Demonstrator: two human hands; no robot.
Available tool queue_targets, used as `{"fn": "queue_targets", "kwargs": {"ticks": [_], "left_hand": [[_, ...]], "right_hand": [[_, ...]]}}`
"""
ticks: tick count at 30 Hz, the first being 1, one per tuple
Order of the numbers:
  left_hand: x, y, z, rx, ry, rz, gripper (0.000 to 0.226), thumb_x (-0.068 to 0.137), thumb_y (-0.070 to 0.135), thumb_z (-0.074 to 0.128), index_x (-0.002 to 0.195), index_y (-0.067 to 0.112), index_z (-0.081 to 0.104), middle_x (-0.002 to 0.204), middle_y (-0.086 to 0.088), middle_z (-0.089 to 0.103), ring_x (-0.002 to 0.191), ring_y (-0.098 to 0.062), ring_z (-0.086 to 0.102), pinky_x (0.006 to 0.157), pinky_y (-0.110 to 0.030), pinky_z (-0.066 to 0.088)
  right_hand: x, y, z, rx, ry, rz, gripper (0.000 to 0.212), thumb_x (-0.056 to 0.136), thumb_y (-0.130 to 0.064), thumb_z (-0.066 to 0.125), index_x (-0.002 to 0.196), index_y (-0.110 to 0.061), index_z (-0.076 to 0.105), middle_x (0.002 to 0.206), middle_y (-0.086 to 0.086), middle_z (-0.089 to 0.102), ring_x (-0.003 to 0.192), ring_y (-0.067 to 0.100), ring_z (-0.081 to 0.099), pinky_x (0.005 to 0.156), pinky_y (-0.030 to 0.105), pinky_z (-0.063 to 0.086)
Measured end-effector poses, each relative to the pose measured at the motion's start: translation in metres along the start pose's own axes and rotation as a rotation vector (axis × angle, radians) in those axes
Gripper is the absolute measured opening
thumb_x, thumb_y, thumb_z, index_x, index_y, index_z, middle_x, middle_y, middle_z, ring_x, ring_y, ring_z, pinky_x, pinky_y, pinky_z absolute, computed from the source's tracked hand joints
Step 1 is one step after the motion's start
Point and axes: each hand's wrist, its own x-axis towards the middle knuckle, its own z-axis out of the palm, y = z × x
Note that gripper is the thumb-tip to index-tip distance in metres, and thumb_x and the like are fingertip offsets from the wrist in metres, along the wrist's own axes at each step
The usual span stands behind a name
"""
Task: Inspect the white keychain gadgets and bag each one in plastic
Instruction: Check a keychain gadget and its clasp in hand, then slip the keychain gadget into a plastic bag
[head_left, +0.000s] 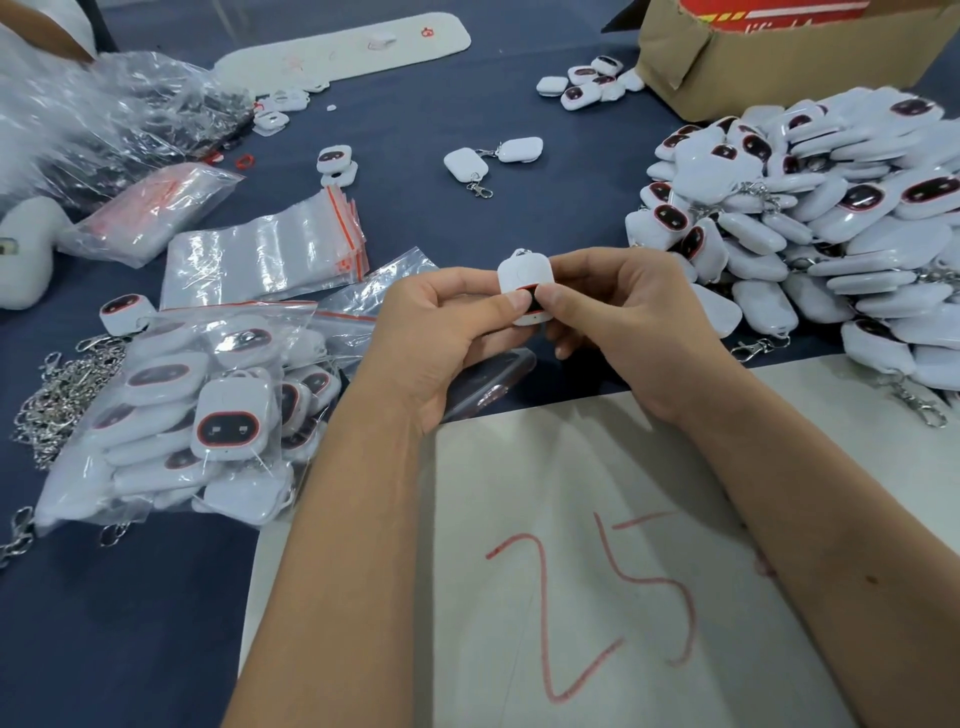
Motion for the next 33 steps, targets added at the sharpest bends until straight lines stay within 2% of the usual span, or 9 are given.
{"fn": "queue_targets", "kwargs": {"ticks": [8, 13, 19, 23, 26, 29, 33], "left_hand": [[-0.001, -0.001, 0.003, 0.069, 0.020, -0.002, 0.007, 0.089, -0.007, 0.072, 0.095, -0.004, 0.072, 0.092, -0.021, 0.078, 0.087, -0.031, 0.079, 0.077, -0.032, 0.063], [0.000, 0.001, 0.008, 0.104, 0.105, 0.009, 0.007, 0.094, 0.003, 0.070, 0.101, 0.002, 0.073, 0.089, -0.018, 0.076, 0.082, -0.028, 0.077, 0.071, -0.029, 0.062], [0.001, 0.001, 0.010, 0.170, 0.140, 0.059, 0.004, 0.095, 0.004, 0.068, 0.095, 0.003, 0.072, 0.085, -0.013, 0.075, 0.077, -0.021, 0.075, 0.069, -0.028, 0.062], [0.000, 0.002, 0.010, 0.179, 0.137, 0.043, 0.006, 0.094, 0.005, 0.070, 0.089, 0.004, 0.072, 0.080, -0.012, 0.075, 0.074, -0.022, 0.076, 0.067, -0.029, 0.061], [0.000, 0.004, 0.009, 0.188, 0.137, 0.044, 0.008, 0.092, 0.002, 0.071, 0.084, 0.003, 0.072, 0.075, -0.012, 0.073, 0.070, -0.023, 0.074, 0.065, -0.031, 0.061], [0.000, 0.004, 0.010, 0.210, 0.151, 0.067, 0.009, 0.090, 0.000, 0.071, 0.082, 0.002, 0.071, 0.070, -0.009, 0.072, 0.063, -0.020, 0.072, 0.058, -0.026, 0.058], [-0.001, 0.006, 0.006, 0.289, 0.136, 0.082, 0.004, 0.091, 0.005, 0.074, 0.088, 0.004, 0.074, 0.074, -0.009, 0.076, 0.069, -0.021, 0.075, 0.063, -0.031, 0.062]], "right_hand": [[0.002, 0.002, -0.001, -0.069, 0.005, -0.007, 0.015, 0.096, -0.003, 0.070, 0.098, -0.015, 0.079, 0.079, 0.009, 0.078, 0.058, 0.009, 0.061, 0.059, 0.021, 0.054], [0.002, 0.004, 0.001, -0.074, -0.022, -0.037, 0.012, 0.097, -0.006, 0.070, 0.106, -0.011, 0.077, 0.086, 0.005, 0.079, 0.064, 0.016, 0.065, 0.064, 0.025, 0.056], [0.001, 0.002, 0.003, -0.042, -0.038, -0.057, 0.014, 0.097, -0.008, 0.072, 0.111, -0.010, 0.073, 0.084, 0.006, 0.077, 0.059, 0.011, 0.062, 0.060, 0.022, 0.053], [0.002, 0.003, 0.002, -0.061, -0.053, -0.055, 0.020, 0.097, -0.011, 0.073, 0.116, -0.013, 0.069, 0.083, 0.012, 0.075, 0.061, 0.020, 0.061, 0.061, 0.031, 0.053], [0.002, 0.003, 0.001, -0.072, -0.092, -0.066, 0.028, 0.098, -0.010, 0.070, 0.124, -0.019, 0.068, 0.076, 0.003, 0.068, 0.061, 0.020, 0.058, 0.061, 0.031, 0.051], [0.002, 0.003, 0.001, -0.086, -0.136, -0.084, 0.039, 0.099, -0.005, 0.067, 0.133, -0.024, 0.066, 0.077, 0.001, 0.063, 0.062, 0.017, 0.056, 0.063, 0.027, 0.051], [0.001, 0.001, 0.001, -0.114, -0.158, -0.106, 0.039, 0.100, -0.005, 0.063, 0.133, -0.026, 0.068, 0.074, -0.005, 0.059, 0.061, 0.016, 0.055, 0.062, 0.027, 0.050]]}}
